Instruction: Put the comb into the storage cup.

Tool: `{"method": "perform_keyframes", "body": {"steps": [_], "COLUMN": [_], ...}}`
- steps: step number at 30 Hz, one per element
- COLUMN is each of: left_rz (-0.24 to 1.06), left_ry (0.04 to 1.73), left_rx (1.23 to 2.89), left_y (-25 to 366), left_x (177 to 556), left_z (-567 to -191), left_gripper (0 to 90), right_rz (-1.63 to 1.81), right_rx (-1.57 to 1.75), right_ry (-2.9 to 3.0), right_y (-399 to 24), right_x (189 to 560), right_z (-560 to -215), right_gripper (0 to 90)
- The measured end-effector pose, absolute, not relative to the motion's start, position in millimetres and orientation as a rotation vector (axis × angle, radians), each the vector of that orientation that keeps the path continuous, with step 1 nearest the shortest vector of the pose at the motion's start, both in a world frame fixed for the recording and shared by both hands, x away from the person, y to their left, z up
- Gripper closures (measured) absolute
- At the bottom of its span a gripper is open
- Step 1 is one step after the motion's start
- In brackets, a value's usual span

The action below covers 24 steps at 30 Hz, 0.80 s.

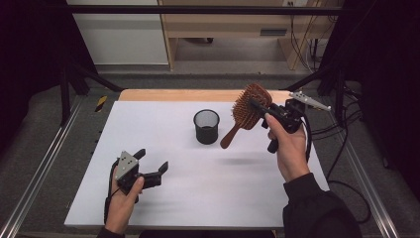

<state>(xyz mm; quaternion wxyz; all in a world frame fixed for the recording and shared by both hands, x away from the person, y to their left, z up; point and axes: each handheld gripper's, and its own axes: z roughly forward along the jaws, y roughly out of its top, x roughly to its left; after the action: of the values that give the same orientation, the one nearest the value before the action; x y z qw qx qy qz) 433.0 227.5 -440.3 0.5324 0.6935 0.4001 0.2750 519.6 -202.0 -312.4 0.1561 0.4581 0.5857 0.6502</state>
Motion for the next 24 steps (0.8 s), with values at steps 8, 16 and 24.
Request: {"method": "perform_keyframes", "body": {"steps": [8, 16, 24], "left_rz": [0.658, 0.661, 0.665], "left_ry": [0.954, 0.942, 0.930], "left_rx": [1.653, 1.655, 1.659], "left_y": [228.5, 228.2, 227.2], "left_x": [433.6, 434.0, 433.4], "left_z": [-440.7, -441.0, -440.7], "left_gripper": [5.4, 5.4, 4.2], "right_rz": [1.866, 1.863, 1.830], "right_rx": [1.295, 1.286, 1.306], "right_ry": [1.659, 1.644, 1.649], "right_y": [-203.5, -204.8, -201.5], "right_x": [524.3, 529.3, 543.6], "right_z": [-298.8, -287.4, -284.6], "right_gripper": [52.9, 52.9, 52.8]}}
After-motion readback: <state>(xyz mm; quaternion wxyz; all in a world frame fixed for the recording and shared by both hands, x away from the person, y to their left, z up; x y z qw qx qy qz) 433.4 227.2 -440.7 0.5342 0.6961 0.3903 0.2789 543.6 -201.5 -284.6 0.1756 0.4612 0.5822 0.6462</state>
